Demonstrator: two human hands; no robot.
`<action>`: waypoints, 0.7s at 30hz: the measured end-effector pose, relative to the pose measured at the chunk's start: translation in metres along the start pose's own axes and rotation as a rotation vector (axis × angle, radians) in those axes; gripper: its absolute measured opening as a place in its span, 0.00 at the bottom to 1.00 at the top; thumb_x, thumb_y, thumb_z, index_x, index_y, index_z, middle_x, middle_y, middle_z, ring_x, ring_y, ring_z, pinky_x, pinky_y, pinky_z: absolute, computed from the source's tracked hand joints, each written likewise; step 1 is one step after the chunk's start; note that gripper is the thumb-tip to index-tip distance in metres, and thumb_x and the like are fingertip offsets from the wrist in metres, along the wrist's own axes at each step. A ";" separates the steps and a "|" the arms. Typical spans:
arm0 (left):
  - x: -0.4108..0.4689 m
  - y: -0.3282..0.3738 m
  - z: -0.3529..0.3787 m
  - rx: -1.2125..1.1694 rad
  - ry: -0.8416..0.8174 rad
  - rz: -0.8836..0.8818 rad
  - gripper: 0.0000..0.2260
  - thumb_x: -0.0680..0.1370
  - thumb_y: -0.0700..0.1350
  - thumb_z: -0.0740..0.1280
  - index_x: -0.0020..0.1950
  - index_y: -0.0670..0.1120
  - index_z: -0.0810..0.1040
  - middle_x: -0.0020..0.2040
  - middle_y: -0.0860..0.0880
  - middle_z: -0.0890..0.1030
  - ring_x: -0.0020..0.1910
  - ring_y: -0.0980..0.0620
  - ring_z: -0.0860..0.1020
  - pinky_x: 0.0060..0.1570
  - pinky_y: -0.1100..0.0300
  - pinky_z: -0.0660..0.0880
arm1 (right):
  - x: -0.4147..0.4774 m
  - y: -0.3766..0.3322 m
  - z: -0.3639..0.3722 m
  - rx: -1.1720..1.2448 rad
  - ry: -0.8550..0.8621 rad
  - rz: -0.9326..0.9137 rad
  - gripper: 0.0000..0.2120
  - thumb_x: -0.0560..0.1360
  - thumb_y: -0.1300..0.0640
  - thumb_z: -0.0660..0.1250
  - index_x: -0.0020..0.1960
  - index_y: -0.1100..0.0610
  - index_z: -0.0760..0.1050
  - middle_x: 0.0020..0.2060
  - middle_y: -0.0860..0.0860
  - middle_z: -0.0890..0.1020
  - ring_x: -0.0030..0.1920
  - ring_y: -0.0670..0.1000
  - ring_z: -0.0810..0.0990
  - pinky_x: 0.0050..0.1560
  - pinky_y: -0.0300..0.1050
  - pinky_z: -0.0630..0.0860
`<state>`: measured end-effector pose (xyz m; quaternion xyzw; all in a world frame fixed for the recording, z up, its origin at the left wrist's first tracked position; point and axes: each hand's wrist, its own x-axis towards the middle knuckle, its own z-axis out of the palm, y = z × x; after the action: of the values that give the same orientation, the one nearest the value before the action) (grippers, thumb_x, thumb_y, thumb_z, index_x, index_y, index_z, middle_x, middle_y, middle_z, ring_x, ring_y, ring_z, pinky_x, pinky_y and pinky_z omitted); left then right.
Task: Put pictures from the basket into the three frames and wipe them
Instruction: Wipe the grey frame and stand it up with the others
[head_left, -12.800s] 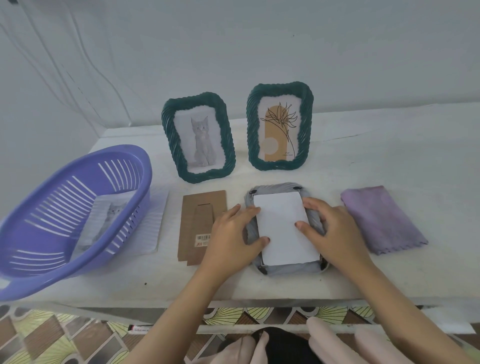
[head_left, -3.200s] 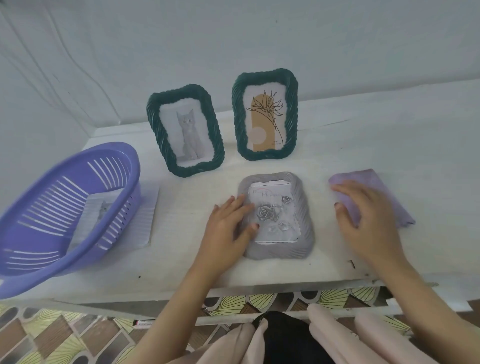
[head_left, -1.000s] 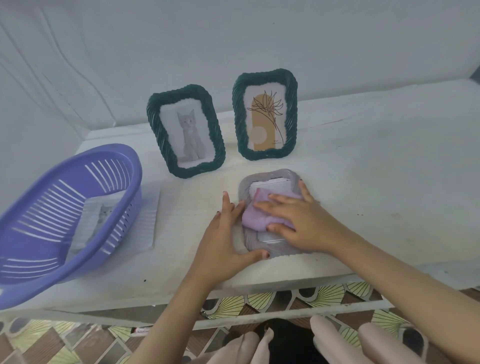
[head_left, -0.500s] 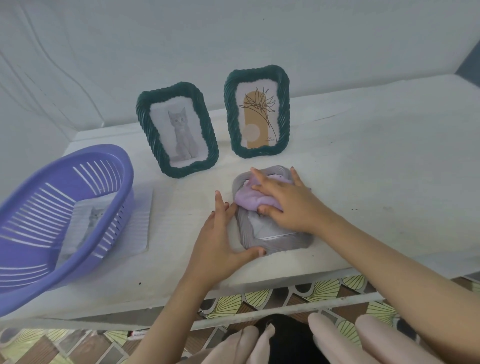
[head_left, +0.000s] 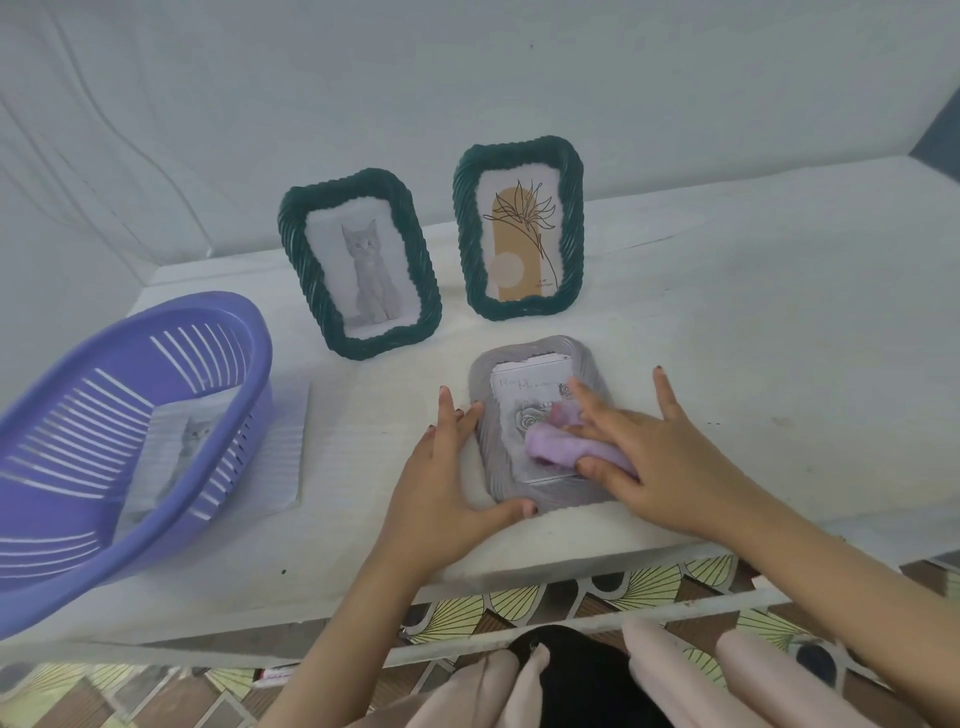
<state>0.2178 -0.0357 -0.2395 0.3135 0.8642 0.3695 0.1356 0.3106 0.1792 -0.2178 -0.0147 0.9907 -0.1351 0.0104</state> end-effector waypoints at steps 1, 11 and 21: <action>0.000 0.000 0.000 0.000 -0.004 -0.005 0.56 0.58 0.72 0.67 0.68 0.62 0.28 0.72 0.64 0.59 0.71 0.61 0.58 0.69 0.62 0.57 | 0.005 0.002 -0.001 -0.025 0.017 0.015 0.34 0.75 0.36 0.43 0.75 0.47 0.35 0.65 0.38 0.72 0.68 0.43 0.67 0.69 0.51 0.24; -0.002 0.004 -0.001 0.030 -0.012 -0.030 0.55 0.59 0.71 0.68 0.67 0.62 0.28 0.74 0.63 0.57 0.72 0.60 0.56 0.67 0.63 0.55 | 0.049 0.013 -0.007 0.193 0.312 0.230 0.29 0.79 0.50 0.57 0.76 0.53 0.50 0.59 0.54 0.79 0.59 0.59 0.76 0.71 0.53 0.55; -0.003 0.004 0.000 0.071 0.021 -0.016 0.48 0.62 0.68 0.70 0.74 0.59 0.47 0.74 0.57 0.58 0.73 0.54 0.56 0.72 0.49 0.58 | -0.007 0.035 0.004 -0.114 0.379 0.597 0.22 0.77 0.52 0.55 0.69 0.60 0.65 0.61 0.59 0.77 0.61 0.59 0.74 0.70 0.61 0.56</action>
<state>0.2221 -0.0357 -0.2361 0.3074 0.8805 0.3408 0.1184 0.3173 0.2120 -0.2307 0.3002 0.9415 -0.0711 -0.1356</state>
